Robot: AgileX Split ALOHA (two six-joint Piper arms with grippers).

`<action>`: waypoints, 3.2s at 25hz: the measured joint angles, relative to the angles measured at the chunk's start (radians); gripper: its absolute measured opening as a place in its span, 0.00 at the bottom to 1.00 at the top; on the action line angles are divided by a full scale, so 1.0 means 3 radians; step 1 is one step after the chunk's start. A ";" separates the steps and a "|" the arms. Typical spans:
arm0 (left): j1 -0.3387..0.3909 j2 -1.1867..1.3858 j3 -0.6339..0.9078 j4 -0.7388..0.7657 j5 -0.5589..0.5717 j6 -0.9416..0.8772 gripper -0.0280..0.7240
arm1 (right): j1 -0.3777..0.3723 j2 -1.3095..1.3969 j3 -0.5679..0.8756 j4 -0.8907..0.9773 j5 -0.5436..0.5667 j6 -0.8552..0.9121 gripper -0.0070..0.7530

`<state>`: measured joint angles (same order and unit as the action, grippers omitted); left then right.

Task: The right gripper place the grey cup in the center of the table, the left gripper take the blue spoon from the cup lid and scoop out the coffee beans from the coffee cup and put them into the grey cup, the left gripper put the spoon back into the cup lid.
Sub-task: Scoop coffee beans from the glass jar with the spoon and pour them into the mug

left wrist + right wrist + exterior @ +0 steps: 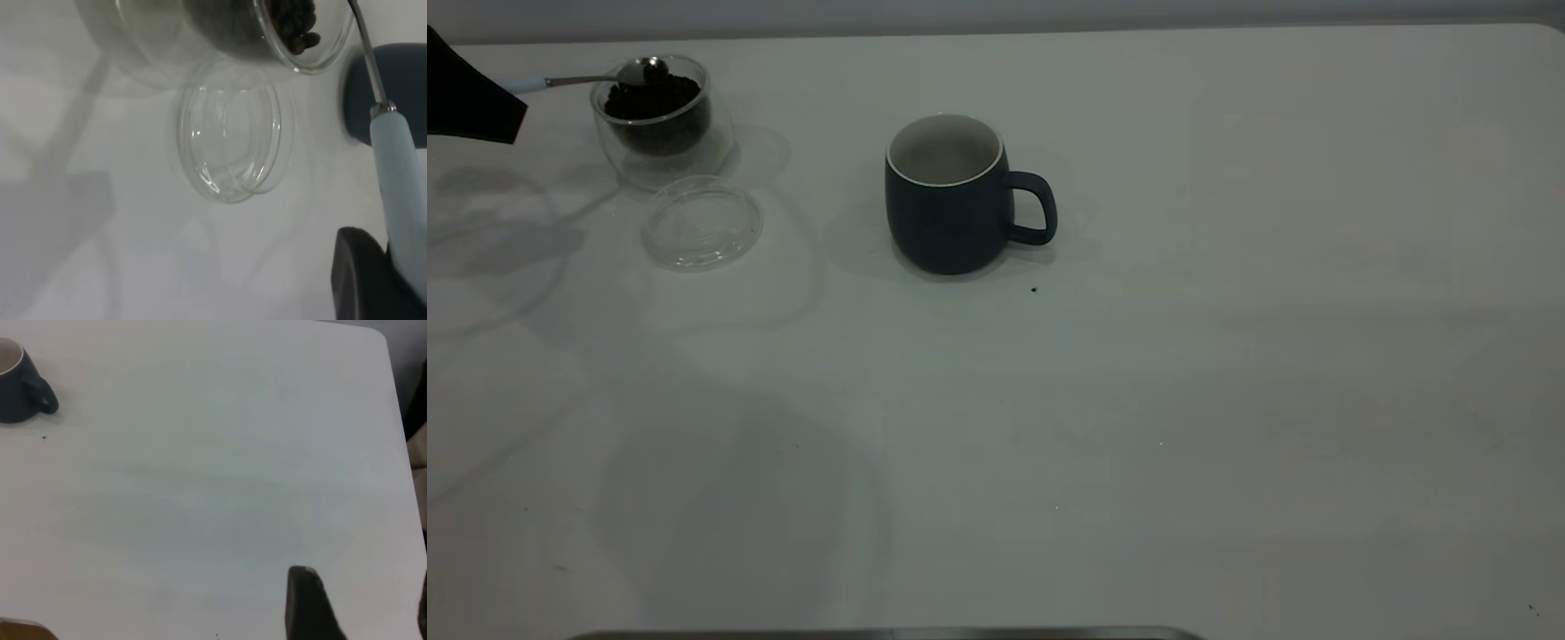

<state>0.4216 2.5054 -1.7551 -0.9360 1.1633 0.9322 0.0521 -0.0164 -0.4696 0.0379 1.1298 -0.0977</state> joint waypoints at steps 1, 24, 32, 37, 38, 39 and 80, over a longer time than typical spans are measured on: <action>0.0000 0.0000 0.0000 -0.0023 0.0000 0.0003 0.16 | 0.0000 0.0000 0.0000 0.0000 0.0000 0.0000 0.49; -0.0352 0.0000 0.0000 -0.0107 0.0000 -0.0040 0.16 | 0.0000 0.0000 0.0000 0.0000 0.0000 0.0001 0.49; -0.0625 0.0000 0.0000 -0.0107 0.0000 -0.0040 0.16 | 0.0000 0.0000 0.0000 0.0000 0.0000 0.0001 0.49; -0.0795 0.0000 0.0000 -0.0107 0.0000 -0.0040 0.16 | 0.0000 0.0000 0.0000 0.0000 0.0000 0.0001 0.49; -0.0824 0.0000 0.0000 -0.0110 0.0000 -0.0040 0.16 | 0.0000 0.0000 0.0000 0.0000 0.0000 0.0001 0.49; -0.0846 0.0000 0.0000 -0.0110 0.0000 -0.0040 0.16 | 0.0000 0.0000 0.0000 0.0000 0.0000 0.0001 0.49; -0.1173 -0.0144 0.0000 -0.0095 0.0007 -0.0241 0.16 | 0.0000 0.0000 0.0000 0.0000 0.0000 0.0002 0.49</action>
<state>0.0697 2.4621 -1.7551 -0.9644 1.1653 0.8598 0.0521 -0.0164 -0.4696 0.0379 1.1298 -0.0971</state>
